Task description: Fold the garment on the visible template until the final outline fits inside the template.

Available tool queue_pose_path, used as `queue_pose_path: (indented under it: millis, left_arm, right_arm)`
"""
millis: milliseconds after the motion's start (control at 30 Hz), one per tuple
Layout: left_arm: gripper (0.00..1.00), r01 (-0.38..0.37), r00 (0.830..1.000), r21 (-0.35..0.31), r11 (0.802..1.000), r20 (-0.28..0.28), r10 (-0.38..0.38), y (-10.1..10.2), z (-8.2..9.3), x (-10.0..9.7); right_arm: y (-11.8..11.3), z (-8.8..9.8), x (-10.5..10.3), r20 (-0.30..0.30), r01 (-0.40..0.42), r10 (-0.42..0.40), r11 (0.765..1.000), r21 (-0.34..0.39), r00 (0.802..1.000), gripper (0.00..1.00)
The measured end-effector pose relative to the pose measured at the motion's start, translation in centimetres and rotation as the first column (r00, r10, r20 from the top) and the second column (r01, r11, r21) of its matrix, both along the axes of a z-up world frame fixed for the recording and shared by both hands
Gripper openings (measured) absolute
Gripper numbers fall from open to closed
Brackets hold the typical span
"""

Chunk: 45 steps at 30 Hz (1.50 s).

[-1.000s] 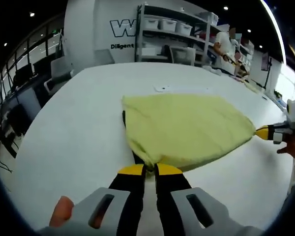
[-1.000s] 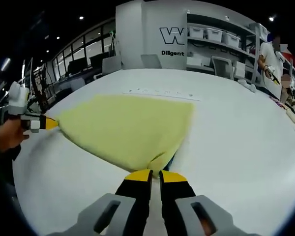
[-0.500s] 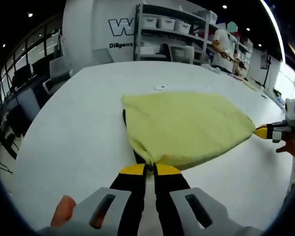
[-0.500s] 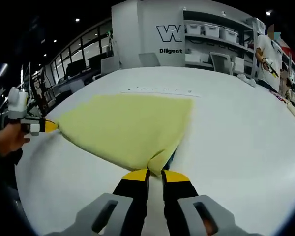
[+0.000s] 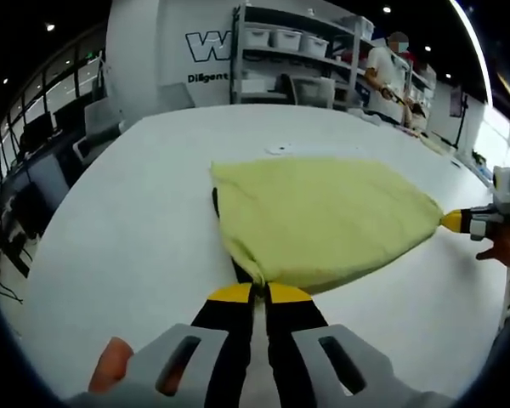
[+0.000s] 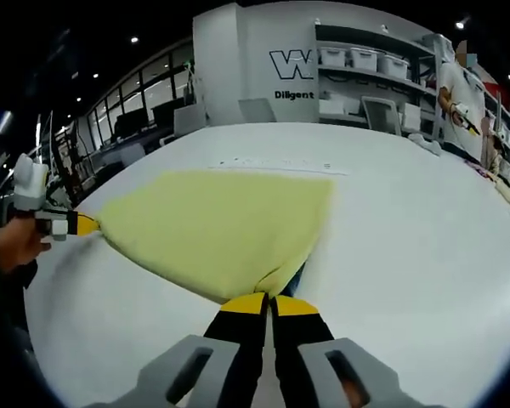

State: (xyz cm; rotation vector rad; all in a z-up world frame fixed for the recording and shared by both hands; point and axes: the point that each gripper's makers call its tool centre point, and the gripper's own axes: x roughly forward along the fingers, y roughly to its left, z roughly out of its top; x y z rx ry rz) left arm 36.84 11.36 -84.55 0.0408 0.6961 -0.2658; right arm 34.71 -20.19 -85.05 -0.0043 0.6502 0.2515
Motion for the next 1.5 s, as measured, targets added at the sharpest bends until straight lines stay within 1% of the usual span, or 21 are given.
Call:
queue_pose_path:
  millis: [233, 300, 467, 533, 567, 600, 667, 700, 733, 767, 867, 967, 1133, 1200, 1300, 1500]
  left_arm:
    - [0.02, -0.008, 1.000, 0.009, 1.000, -0.012, 0.008, 1.1, 0.1, -0.3]
    - [0.02, -0.010, 1.000, 0.009, 1.000, -0.007, 0.010, 1.4, 0.2, -0.3]
    - [0.01, -0.015, 1.000, 0.003, 1.000, -0.013, 0.015, 1.6, 0.1, -0.3]
    - [0.01, -0.009, 1.000, 0.009, 1.000, -0.021, 0.009, 1.6, -0.2, -0.5]
    - [0.01, 0.001, 1.000, 0.013, 1.000, -0.028, 0.000, 1.6, -0.4, -0.6]
    - [0.01, 0.013, 0.999, 0.024, 1.000, -0.047, -0.012, 1.6, -0.8, -1.0]
    - [0.01, 0.035, 0.998, 0.033, 0.999, -0.055, -0.033, 1.6, -1.4, -1.3]
    - [0.01, 0.053, 0.998, 0.044, 0.998, -0.029, -0.052, 1.7, -1.3, -1.1]
    - [0.01, 0.065, 0.998, 0.049, 0.997, -0.026, -0.064, 1.7, -1.3, -1.2]
    - [0.01, 0.066, 0.998, 0.048, 0.997, -0.028, -0.065, 1.7, -1.3, -1.2]
    - [0.01, 0.103, 0.994, 0.062, 0.993, -0.027, -0.101, 1.6, -1.1, -1.2]
    - [0.01, 0.103, 0.994, 0.046, 0.994, -0.029, -0.102, 1.8, -1.1, -1.3]
    - [0.01, 0.120, 0.993, 0.067, 0.991, -0.018, -0.119, 1.6, -0.9, -1.4]
    - [0.01, 0.138, 0.990, 0.074, 0.988, -0.018, -0.137, 1.6, -0.8, -1.4]
    - [0.02, 0.186, 0.982, 0.098, 0.978, 0.000, -0.187, 1.5, -0.3, -1.4]
    - [0.02, 0.237, 0.971, 0.114, 0.965, 0.001, -0.238, 1.3, -0.1, -2.0]
  right_arm:
    - [-1.5, 0.3, -0.1, 0.004, 0.031, -0.031, 0.999, -0.012, 1.000, 0.00]
    - [-1.8, 0.4, -0.2, 0.005, 0.040, -0.040, 0.999, -0.012, 0.999, 0.00]
    - [-2.5, 0.4, -0.3, 0.003, 0.052, -0.052, 0.998, -0.024, 0.999, 0.00]
    - [-2.6, 0.3, -0.3, 0.001, 0.054, -0.054, 0.998, -0.027, 0.999, 0.00]
    - [-2.9, 0.2, -0.4, -0.004, 0.065, -0.065, 0.997, -0.048, 0.998, 0.00]
    - [-2.9, 0.1, -0.4, -0.005, 0.064, -0.064, 0.997, -0.048, 0.998, 0.00]
    - [-2.9, -0.2, -0.5, -0.014, 0.061, -0.062, 0.997, -0.048, 0.998, 0.00]
    - [-2.9, -0.5, -0.6, -0.027, 0.058, -0.059, 0.997, -0.056, 0.998, 0.00]
    - [-3.0, -0.7, -0.7, -0.037, 0.058, -0.061, 0.996, -0.063, 0.997, 0.00]
    - [-3.0, -0.8, -0.7, -0.041, 0.058, -0.061, 0.996, -0.065, 0.997, 0.00]
    - [-3.0, -1.3, -0.7, -0.053, 0.064, -0.067, 0.996, -0.067, 0.996, 0.00]
    - [-3.0, -1.2, -0.8, -0.053, 0.064, -0.068, 0.996, -0.069, 0.996, 0.00]
    - [-3.2, -1.2, -0.8, -0.054, 0.066, -0.069, 0.995, -0.072, 0.996, 0.00]
    - [-3.4, -1.1, -0.7, -0.051, 0.069, -0.074, 0.994, -0.087, 0.996, 0.00]
    - [-3.4, -1.0, -0.7, -0.047, 0.068, -0.072, 0.993, -0.094, 0.996, 0.00]
    - [-3.5, -1.1, -0.8, -0.050, 0.072, -0.077, 0.993, -0.095, 0.996, 0.00]
